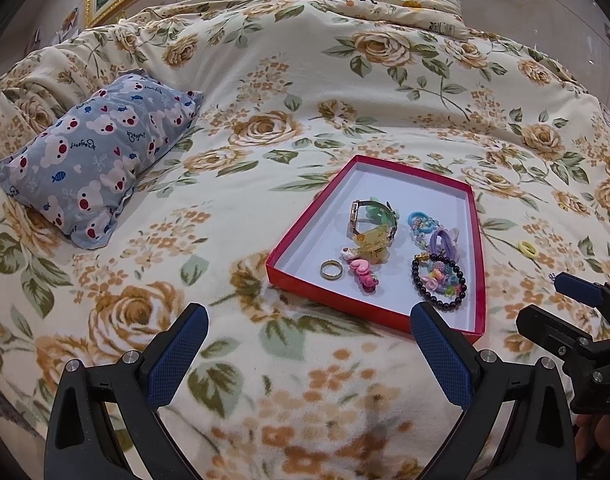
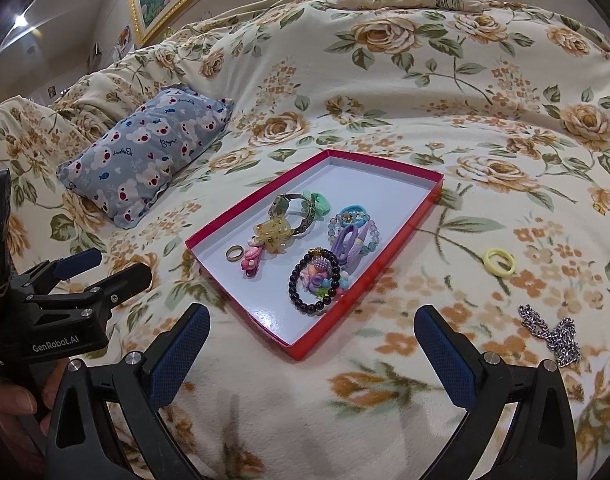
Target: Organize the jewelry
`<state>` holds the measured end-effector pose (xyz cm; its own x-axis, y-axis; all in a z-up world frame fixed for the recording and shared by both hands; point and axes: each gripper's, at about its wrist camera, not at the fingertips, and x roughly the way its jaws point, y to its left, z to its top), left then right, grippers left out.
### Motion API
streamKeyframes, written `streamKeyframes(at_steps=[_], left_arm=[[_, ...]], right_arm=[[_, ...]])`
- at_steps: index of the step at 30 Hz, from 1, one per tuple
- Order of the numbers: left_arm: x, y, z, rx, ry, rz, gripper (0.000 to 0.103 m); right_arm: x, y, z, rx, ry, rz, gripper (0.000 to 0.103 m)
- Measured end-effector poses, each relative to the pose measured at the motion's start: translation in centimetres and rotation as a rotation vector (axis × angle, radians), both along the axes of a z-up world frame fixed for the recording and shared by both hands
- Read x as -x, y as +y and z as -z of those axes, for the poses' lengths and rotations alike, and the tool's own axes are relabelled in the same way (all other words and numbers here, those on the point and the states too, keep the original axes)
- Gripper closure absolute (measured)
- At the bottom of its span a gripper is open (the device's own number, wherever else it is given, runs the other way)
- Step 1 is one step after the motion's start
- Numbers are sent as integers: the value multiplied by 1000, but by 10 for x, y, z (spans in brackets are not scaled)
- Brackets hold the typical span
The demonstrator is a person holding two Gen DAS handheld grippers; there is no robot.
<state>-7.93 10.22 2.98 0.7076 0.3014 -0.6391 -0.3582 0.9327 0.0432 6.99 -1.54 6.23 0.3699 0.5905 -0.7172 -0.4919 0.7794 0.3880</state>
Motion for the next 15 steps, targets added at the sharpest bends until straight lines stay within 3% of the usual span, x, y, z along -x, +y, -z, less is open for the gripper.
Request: streamKeyframes(at_steps=[15], left_arm=[[3,-1,0,-2,-4,1,1]], right_arm=[[1,1,-1,1,-1,0,0]])
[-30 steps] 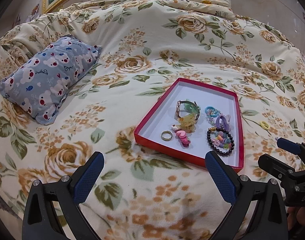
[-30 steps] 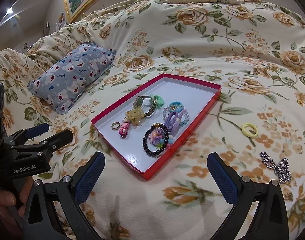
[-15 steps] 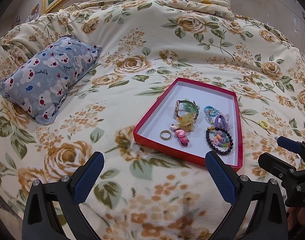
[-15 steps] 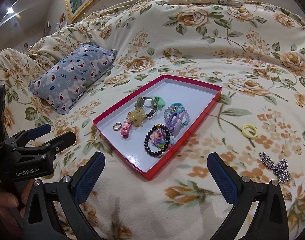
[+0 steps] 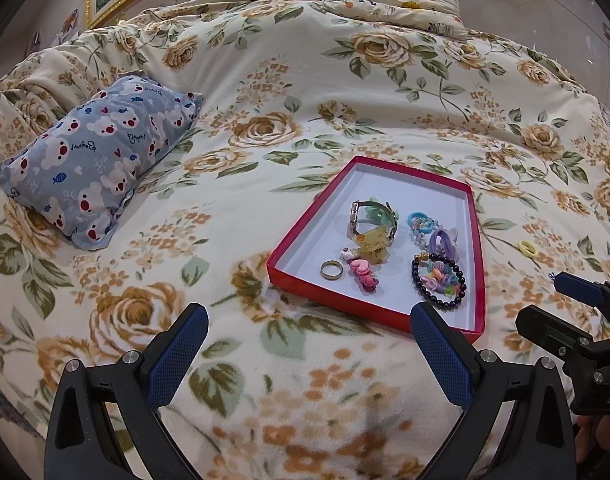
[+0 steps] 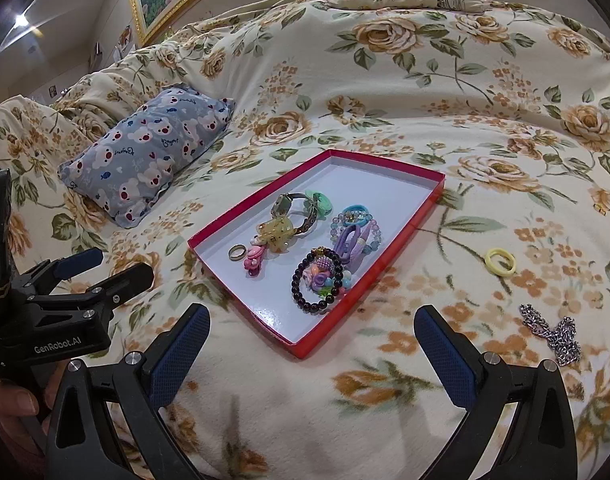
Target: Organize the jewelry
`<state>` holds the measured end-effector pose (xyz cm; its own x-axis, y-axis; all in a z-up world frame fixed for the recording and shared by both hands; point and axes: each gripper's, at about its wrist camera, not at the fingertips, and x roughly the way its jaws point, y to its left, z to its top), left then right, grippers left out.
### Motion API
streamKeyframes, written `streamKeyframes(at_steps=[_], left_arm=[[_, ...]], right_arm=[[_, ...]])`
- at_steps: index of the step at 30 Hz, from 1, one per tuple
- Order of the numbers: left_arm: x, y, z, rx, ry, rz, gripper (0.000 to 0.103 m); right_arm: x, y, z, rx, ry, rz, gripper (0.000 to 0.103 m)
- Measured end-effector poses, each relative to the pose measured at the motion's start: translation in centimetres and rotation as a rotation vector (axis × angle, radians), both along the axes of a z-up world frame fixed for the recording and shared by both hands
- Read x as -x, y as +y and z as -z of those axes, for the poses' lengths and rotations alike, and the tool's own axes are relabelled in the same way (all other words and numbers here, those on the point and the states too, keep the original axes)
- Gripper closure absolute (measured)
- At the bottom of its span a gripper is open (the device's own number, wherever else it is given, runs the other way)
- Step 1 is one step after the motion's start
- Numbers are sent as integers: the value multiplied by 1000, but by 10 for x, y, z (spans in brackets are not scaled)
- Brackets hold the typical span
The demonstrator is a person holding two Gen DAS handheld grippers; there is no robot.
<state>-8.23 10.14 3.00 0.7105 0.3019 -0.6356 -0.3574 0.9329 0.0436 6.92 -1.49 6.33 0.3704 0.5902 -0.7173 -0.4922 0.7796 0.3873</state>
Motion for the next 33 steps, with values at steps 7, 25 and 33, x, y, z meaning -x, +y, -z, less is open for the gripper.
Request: streamKeyframes(at_steps=[7,25,33], left_arm=[[0,1,0,2,2,3,1],[0,2,-1,4,0,3,1],[-1,2,0,6,6,5,1]], right_arm=[[0,0,0,-1,0,0,0],[2,3,-4,-2,-1,-1,0],[2,4,-4,-2,-1,-1,0]])
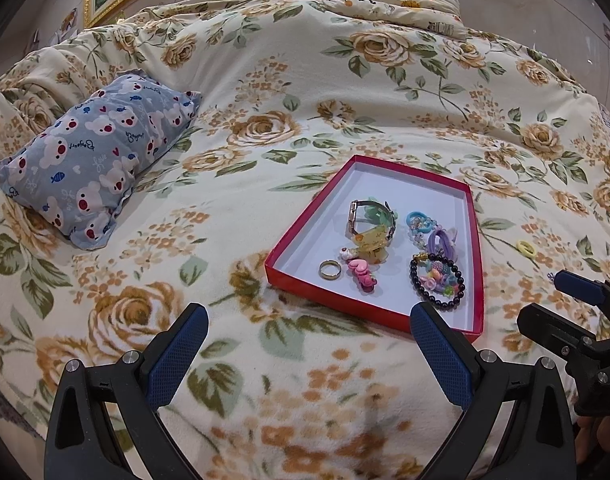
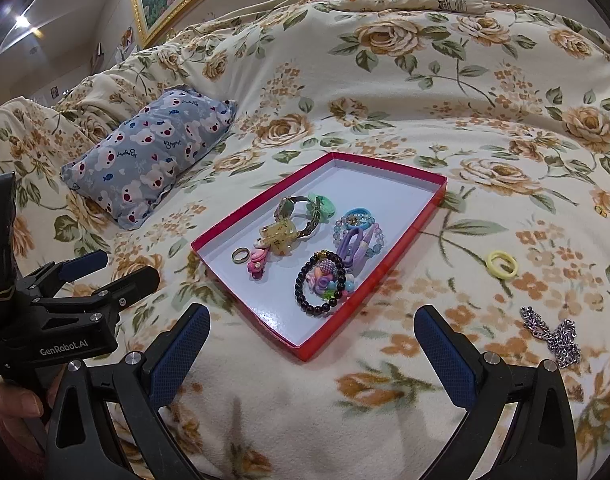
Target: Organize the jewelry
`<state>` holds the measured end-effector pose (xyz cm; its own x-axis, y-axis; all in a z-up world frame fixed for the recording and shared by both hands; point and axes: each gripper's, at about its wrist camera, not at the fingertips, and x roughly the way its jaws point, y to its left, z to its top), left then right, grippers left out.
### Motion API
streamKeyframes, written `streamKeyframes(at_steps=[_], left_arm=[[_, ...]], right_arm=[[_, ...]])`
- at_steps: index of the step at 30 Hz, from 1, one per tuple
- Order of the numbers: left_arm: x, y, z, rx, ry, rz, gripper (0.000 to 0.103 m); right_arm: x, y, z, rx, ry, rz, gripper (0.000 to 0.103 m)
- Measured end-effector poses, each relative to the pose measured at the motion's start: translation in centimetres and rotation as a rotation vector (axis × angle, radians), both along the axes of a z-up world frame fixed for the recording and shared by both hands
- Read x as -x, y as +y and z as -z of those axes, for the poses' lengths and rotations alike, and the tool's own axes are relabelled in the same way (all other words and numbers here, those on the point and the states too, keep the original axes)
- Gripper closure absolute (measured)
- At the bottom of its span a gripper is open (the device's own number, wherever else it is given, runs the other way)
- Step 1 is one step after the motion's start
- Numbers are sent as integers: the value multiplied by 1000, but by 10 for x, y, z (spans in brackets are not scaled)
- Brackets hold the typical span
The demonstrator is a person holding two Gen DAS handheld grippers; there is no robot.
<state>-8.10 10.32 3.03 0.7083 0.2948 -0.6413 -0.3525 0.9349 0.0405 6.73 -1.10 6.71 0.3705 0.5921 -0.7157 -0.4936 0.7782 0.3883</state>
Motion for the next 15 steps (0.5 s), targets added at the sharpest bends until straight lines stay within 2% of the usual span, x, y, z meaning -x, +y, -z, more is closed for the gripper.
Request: streamKeyframes(at_steps=[15], left_arm=[[-2,-1,0,-4,5,2,1]], right_arm=[[1,2,-2,-1,1,-1,0]])
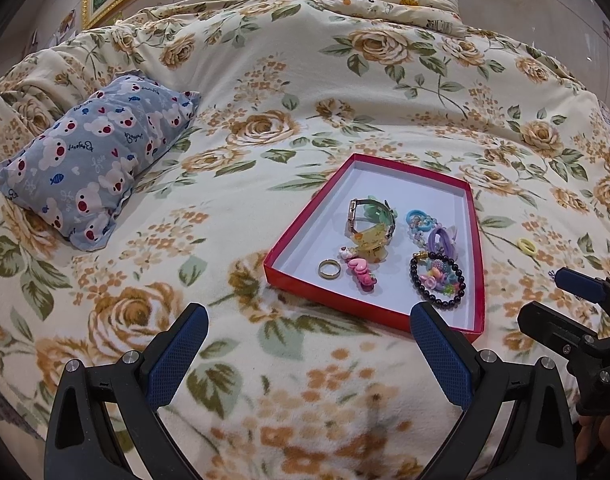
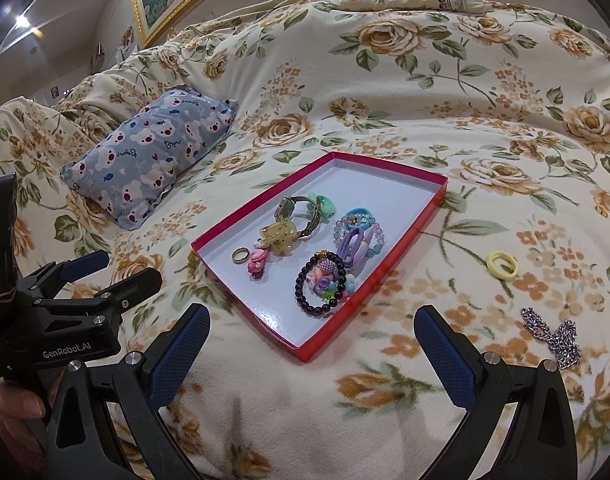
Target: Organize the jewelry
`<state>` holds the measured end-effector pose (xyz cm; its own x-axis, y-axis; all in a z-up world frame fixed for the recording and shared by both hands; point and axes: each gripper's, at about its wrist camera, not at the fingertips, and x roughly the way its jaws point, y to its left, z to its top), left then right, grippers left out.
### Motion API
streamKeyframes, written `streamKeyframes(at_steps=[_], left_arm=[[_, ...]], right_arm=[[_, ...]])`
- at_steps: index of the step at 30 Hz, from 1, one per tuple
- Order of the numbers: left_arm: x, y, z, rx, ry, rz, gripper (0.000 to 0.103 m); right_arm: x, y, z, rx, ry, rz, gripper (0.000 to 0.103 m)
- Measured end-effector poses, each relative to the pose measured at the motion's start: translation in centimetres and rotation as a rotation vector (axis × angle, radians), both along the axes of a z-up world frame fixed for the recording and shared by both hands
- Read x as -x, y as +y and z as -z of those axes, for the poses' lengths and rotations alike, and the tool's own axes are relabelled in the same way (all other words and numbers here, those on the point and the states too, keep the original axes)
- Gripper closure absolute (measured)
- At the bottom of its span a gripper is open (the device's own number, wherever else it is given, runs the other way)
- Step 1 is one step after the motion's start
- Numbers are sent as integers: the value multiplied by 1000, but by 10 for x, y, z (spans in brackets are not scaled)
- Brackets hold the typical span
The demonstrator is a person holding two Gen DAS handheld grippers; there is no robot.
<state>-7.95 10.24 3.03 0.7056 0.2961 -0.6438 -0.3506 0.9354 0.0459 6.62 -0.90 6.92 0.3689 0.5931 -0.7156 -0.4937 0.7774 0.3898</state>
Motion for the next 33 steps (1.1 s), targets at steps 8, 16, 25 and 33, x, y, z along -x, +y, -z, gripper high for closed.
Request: streamKeyframes(at_steps=[8,16,25,33], left_arm=[[-4,2,2,-3,12,-7,1],[-5,2,2,-4,8,-5,1],[-5,1,2,-10,6,1,1],[-7,1,2,-11,6,6,1]], right_arm=[[0,0,0,0,-1,1,0],[-3,0,-1,-8,-1,4,0],[-4,-1,-1,-9,2,5,0],[-6,-3,1,-9,5,6,0]])
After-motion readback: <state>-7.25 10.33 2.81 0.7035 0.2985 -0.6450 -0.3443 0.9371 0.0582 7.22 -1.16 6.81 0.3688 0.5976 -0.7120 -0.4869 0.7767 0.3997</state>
